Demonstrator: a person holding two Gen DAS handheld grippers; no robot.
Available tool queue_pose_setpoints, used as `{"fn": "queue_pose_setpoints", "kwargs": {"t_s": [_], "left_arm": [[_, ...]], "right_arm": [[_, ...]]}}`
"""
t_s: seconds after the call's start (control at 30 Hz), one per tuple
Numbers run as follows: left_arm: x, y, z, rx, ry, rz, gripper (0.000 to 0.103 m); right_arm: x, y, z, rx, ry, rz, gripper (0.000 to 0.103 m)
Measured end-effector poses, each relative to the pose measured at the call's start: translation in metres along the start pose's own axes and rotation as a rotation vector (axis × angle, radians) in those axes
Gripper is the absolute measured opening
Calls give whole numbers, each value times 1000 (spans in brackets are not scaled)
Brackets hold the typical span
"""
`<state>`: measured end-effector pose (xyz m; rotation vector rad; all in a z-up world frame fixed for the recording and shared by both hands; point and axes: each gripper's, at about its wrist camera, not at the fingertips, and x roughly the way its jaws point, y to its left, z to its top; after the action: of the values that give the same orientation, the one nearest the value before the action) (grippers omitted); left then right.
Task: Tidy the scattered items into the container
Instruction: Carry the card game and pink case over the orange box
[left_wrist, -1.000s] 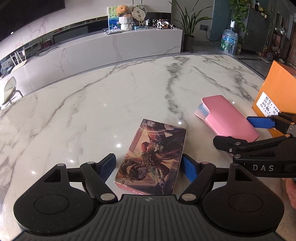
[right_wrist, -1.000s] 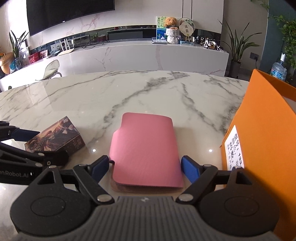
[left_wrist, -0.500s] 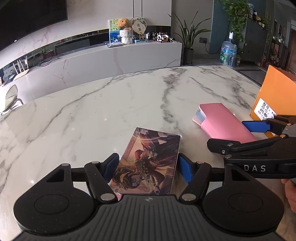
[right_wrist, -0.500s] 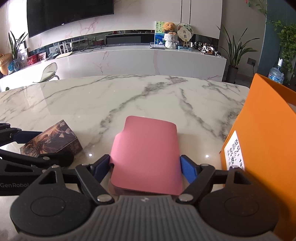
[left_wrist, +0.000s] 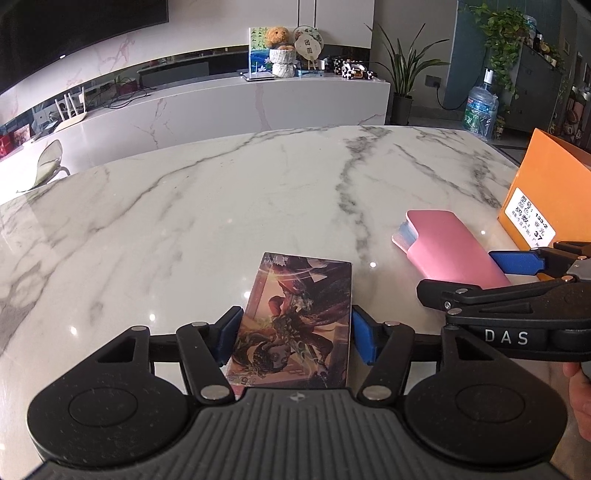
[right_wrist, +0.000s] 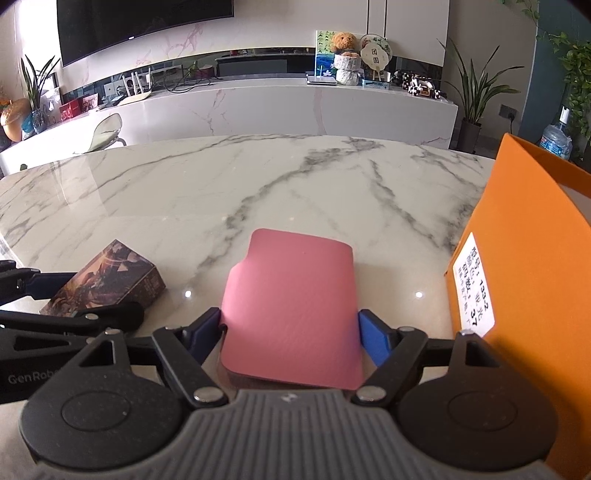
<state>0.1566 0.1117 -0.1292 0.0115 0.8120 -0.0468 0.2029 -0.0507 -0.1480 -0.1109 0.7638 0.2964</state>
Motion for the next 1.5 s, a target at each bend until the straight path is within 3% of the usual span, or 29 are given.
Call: {"fn": "queue_pose_setpoints", "kwargs": {"t_s": [0.23,0.43,0.63,0.83,1.13,1.5], "left_arm": [[-29,8,-21,-94,22,-7,71],[-56,8,-31,-108,7,1,71],[-89,-3,-32,-94,-47,-6,70],[-129,-19,-23,-82,-134,-19,70],[-173,-65,7,-49,-241,-86,70],[-154,-147,46,26,-232,-219,70]], "right_arm": [[-24,9,-13,21,41,45,80],[-57,12,-28,74,32,81,80],[-97,13,-43,115,6,109,80],[-147,10,-46,128,-83,121,80],[-222,-19,-39,174,-247,74,80],[-259,-96,-39,270,-318,-46,80]]}}
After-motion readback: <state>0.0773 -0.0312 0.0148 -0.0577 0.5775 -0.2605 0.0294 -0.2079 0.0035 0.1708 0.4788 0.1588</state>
